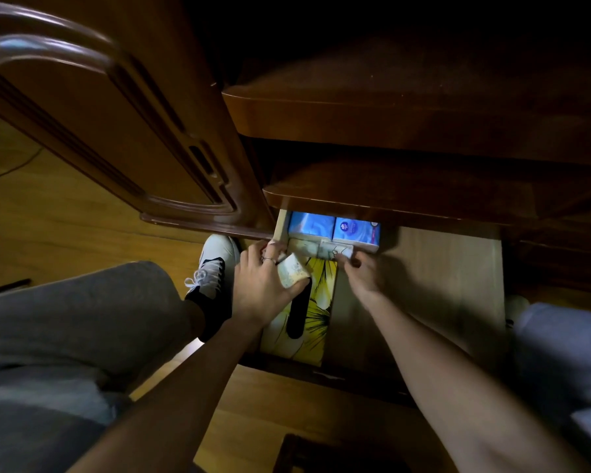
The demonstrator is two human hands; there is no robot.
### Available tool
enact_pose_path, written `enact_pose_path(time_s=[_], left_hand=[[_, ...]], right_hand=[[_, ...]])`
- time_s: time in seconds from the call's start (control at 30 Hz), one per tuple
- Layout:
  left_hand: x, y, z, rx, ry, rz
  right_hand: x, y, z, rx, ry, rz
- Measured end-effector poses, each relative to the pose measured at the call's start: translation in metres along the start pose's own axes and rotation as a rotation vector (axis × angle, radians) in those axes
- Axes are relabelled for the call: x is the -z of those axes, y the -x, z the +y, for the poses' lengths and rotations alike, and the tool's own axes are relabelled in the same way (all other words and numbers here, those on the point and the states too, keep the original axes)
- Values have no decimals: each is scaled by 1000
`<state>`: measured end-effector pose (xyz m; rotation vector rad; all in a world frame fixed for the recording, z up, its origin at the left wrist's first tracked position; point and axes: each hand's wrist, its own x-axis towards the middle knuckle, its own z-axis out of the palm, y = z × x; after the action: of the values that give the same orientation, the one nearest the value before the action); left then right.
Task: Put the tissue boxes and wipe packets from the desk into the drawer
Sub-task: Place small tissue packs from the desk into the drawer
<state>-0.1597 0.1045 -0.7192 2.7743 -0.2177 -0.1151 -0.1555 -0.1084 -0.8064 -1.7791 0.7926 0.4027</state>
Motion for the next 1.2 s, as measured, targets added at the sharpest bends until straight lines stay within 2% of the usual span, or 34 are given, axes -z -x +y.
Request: enact_pose_path(time_s=[0.1, 0.23, 0.47, 0.67, 0.8, 1.0, 1.13, 1.2], left_hand=[[-2, 0, -3, -11, -6, -1], [-6, 1, -5, -29, -10, 19], [-6, -1, -4, -7, -17, 4], [-8, -3, -5, -18, -21, 17], [-9, -4, -5, -32, -23, 32], [-9, -1, -9, -44, -17, 34], [-10, -4, -9, -43, -32, 21], [-9, -7, -6, -43, -35, 18]], right_hand=[[6, 0, 11, -50, 71, 56], [6, -9, 6, -144, -56, 97], [-7, -13, -6, -182, 150, 242], [-1, -14, -3, -107, 140, 219], [-4, -8, -6, -70, 177, 286], [-11, -11, -2, -58, -104, 263], [-11, -13, -10, -123, -97, 209], [0, -4, -16, -118, 17, 249]])
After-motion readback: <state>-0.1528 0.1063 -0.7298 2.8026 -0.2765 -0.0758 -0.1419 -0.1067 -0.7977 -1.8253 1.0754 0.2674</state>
